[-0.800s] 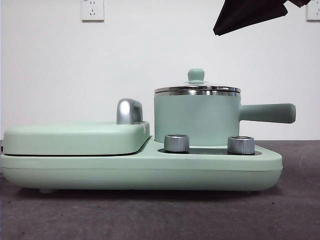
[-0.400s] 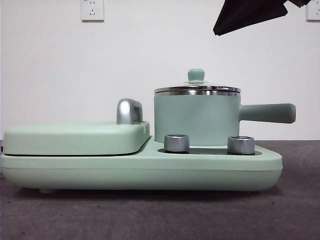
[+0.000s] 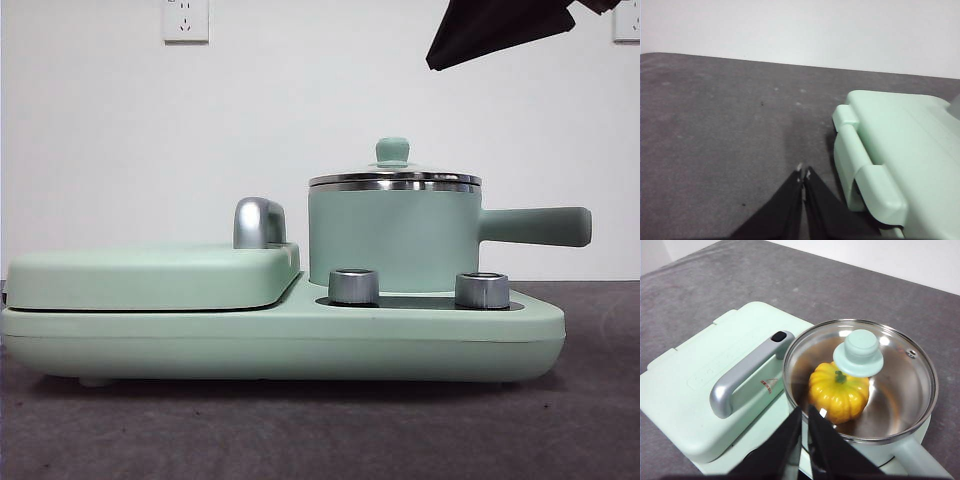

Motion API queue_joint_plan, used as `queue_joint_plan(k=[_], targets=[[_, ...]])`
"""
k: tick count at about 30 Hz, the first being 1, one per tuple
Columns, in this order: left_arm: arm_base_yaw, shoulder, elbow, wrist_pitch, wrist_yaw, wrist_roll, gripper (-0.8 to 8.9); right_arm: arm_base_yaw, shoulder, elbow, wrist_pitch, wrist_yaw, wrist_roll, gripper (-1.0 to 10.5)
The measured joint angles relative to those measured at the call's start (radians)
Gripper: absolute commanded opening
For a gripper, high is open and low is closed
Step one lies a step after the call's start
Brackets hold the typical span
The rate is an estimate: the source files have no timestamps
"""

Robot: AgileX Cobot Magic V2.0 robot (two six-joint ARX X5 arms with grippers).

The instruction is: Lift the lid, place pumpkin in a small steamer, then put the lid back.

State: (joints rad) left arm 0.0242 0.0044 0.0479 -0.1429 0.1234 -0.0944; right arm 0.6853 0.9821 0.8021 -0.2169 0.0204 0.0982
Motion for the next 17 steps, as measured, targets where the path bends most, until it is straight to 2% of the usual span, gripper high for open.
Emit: queue_joint_plan(k=[6, 17], targets=[[0.0, -0.001, -0.015, 0.053, 0.003, 0.0, 0.07, 0.0, 0.0, 0.0, 0.005, 0.002, 0.0, 0.2], [0.0, -0.001, -0.015, 0.05, 0.003, 0.0, 0.07, 0.0, 0.0, 0.0, 0.005, 0.002, 0.0, 0.2]])
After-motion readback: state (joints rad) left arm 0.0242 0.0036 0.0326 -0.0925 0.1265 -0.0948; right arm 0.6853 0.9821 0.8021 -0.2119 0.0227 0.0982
